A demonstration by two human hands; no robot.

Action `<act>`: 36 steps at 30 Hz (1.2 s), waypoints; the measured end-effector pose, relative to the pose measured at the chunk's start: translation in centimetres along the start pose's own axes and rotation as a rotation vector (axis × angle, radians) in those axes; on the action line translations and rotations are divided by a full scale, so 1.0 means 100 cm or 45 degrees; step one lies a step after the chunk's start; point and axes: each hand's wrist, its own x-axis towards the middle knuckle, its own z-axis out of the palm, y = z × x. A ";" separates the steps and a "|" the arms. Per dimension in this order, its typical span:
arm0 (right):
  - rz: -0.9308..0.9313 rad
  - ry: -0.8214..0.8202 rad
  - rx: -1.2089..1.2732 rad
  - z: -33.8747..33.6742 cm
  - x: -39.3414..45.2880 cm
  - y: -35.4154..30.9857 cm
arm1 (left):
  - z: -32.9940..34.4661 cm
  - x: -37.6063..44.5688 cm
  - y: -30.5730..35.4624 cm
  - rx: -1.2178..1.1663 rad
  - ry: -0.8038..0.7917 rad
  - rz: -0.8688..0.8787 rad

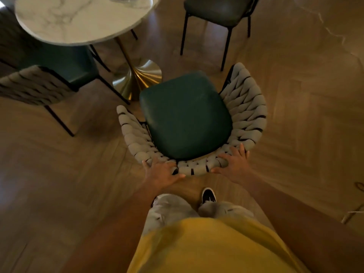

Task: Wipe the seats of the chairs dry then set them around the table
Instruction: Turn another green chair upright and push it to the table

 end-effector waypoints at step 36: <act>0.135 -0.199 0.276 -0.016 -0.003 -0.002 | 0.058 -0.045 0.037 -0.608 0.210 -0.422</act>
